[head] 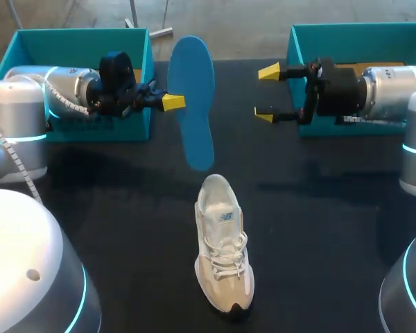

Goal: Take the shoe out of the shoebox, open the shoe tongue, remove and reinsert the insole, then place the shoe into the shoebox

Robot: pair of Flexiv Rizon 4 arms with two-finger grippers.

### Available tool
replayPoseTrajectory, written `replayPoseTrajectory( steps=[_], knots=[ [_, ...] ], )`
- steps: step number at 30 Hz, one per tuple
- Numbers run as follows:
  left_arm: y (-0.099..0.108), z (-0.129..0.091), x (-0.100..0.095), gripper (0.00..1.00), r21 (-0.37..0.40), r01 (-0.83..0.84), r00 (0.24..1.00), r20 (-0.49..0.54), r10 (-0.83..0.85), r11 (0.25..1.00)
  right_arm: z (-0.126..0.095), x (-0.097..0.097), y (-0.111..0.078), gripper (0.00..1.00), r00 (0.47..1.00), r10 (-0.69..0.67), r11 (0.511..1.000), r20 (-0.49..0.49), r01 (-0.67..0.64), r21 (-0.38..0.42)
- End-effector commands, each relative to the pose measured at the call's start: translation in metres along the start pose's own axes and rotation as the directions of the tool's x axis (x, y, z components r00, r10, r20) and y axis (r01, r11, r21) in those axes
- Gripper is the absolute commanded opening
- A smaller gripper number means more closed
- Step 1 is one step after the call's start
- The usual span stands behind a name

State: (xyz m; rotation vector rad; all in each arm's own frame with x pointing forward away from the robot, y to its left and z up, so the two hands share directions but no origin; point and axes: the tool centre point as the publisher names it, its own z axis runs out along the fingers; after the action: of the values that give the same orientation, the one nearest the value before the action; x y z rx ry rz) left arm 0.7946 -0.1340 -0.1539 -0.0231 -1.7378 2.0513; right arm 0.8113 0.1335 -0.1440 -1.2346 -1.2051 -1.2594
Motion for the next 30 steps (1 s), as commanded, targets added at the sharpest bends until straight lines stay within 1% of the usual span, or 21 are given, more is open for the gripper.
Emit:
replayPoseTrajectory(
  steps=[1, 2, 3, 5, 10, 15, 22, 25, 30],
  knots=[
    [0.01, 0.003, 0.001, 0.0, 0.119, 0.283, 0.95, 0.102, -0.295, 0.952, 0.001, 0.0, -0.001, 1.0, 1.0, 0.001, 1.0, 0.002, -0.001, -0.001],
    [0.011, 0.003, 0.001, 0.0, 0.137, 0.336, 0.931, 0.1, -0.351, 0.932, 0.001, 0.0, -0.001, 1.0, 1.0, 0.001, 1.0, 0.002, -0.001, -0.001],
    [0.011, 0.004, 0.0, 0.0, 0.144, 0.361, 0.917, 0.122, -0.379, 0.921, 0.001, 0.0, -0.001, 1.0, 1.0, 0.001, 1.0, 0.002, -0.001, -0.001],
    [0.012, 0.006, 0.002, 0.0, 0.149, 0.409, 0.895, 0.125, -0.428, 0.9, 0.001, 0.0, -0.001, 1.0, 1.0, 0.001, 1.0, 0.002, -0.001, -0.001],
    [0.01, 0.011, 0.008, 0.0, 0.148, 0.492, 0.85, 0.132, -0.511, 0.858, 0.001, 0.0, -0.001, 1.0, 1.0, 0.001, 1.0, 0.002, -0.001, -0.001],
    [0.012, 0.013, 0.011, 0.0, 0.173, 0.586, 0.782, 0.135, -0.609, 0.791, 0.001, 0.0, -0.001, 1.0, 1.0, 0.001, 1.0, 0.002, -0.001, -0.001],
    [0.02, 0.018, 0.016, 0.0, 0.162, 0.662, 0.711, 0.171, -0.682, 0.732, 0.001, 0.0, -0.001, 1.0, 1.0, 0.001, 1.0, 0.002, -0.001, -0.001],
    [0.022, 0.019, 0.017, 0.0, 0.158, 0.677, 0.694, 0.19, -0.695, 0.719, 0.001, 0.0, -0.001, 1.0, 1.0, 0.001, 1.0, 0.002, -0.001, -0.001],
    [0.027, 0.019, 0.017, 0.0, 0.219, 0.749, 0.605, 0.158, -0.78, 0.625, 0.001, 0.0, -0.001, 1.0, 1.0, 0.001, 1.0, 0.002, -0.001, -0.001]
  ],
)
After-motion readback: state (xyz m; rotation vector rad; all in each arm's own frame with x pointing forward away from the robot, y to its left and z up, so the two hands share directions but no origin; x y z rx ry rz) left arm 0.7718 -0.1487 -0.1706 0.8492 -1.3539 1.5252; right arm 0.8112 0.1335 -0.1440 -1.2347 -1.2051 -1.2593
